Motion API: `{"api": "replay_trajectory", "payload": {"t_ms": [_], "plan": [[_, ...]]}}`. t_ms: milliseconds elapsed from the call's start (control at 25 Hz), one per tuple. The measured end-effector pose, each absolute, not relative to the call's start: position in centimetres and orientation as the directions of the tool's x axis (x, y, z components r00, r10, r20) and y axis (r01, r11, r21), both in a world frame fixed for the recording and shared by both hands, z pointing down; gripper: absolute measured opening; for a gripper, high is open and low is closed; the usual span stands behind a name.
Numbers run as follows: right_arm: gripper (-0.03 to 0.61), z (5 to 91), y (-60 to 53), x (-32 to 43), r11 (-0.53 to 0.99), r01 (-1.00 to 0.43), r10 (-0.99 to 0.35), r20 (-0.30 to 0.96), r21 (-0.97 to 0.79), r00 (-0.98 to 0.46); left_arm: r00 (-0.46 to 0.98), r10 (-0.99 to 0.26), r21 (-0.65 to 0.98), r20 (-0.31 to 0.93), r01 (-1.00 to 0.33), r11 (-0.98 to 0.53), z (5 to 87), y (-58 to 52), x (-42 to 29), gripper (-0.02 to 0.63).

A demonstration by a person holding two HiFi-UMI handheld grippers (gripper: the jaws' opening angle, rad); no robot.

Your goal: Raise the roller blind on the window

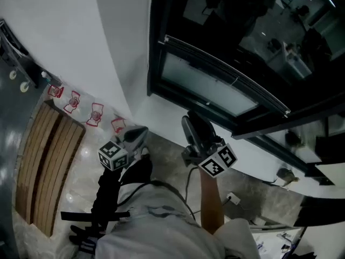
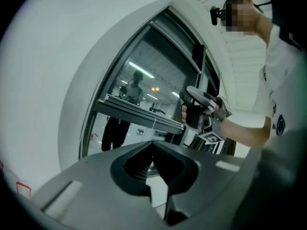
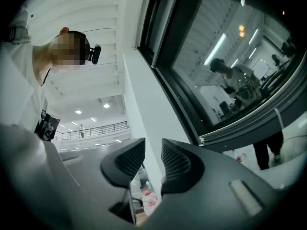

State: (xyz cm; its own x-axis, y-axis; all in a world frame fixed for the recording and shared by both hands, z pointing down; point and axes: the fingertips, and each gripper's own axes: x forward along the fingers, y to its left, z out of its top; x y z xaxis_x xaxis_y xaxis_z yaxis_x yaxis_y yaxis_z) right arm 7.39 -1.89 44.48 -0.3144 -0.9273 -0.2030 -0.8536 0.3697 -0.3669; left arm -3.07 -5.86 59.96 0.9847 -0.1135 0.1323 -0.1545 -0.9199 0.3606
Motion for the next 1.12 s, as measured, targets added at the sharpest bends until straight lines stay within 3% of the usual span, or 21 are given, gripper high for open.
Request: {"api": "replay_trajectory", "payload": {"t_ms": [120, 240, 360, 760, 1120], "plan": [[0.07, 46.4, 3.6, 7.7, 0.253, -0.889, -0.965, -0.16, -0.382, -0.206, 0.99, -0.093, 0.337, 0.11, -0.125, -0.933, 59.4, -1.3, -3.1, -0.002], [0.003, 48.4, 9.2, 8.5, 0.111, -0.896, -0.991, -0.117, -0.43, -0.067, 0.993, -0.091, 0.375, 0.076, -0.113, -0.92, 58.8, 3.3, -3.6, -0.002], [0.002, 50.0, 14.0, 8.0, 0.036, -0.878, -0.997, -0.072, -0.476, -0.002, 0.995, -0.084, 0.412, 0.047, -0.096, -0.906, 57.8, 7.1, -4.3, -0.002], [0.002, 50.1, 20.6, 4.4, -0.083, -0.892, -0.995, -0.018, -0.444, 0.102, 0.999, -0.034, 0.321, 0.006, -0.034, -0.947, 53.0, 11.8, -5.8, -0.002], [0.0, 52.0, 23.1, -2.6, -0.219, -0.888, -0.975, 0.059, -0.405, 0.214, 1.0, -0.01, 0.311, 0.027, -0.018, -0.95, 53.6, 13.6, -13.2, -0.002]]}}
